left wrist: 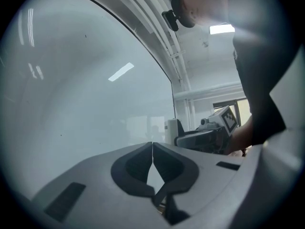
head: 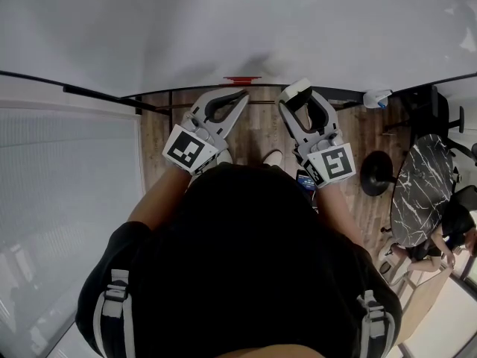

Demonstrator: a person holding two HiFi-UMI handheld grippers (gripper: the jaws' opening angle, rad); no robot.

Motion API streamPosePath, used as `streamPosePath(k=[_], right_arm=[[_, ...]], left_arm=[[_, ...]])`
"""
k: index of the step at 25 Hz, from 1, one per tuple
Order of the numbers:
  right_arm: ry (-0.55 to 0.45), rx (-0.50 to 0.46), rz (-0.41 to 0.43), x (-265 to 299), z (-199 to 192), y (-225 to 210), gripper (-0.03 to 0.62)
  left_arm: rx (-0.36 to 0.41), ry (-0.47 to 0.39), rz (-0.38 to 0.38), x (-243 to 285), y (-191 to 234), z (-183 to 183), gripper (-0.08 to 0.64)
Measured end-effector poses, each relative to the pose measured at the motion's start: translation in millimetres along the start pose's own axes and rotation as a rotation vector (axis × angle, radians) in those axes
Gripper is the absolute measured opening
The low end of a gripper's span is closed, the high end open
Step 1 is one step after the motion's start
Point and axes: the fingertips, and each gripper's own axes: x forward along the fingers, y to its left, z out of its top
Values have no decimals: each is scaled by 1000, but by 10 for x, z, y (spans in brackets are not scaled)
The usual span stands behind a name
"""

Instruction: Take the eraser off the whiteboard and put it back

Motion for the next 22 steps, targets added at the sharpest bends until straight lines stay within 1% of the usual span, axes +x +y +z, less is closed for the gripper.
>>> streamPosePath(k=[17, 19, 22], right_arm=[[9, 1, -29, 12, -70, -51, 222], [8, -4, -43, -10, -70, -106, 222], [7, 2, -83, -115, -19, -328, 222]], left_arm=[[-22, 7, -9, 62, 21, -97, 6], [-18, 7, -18, 100, 5, -89, 6], [-9, -1, -34, 279, -74, 19, 6]])
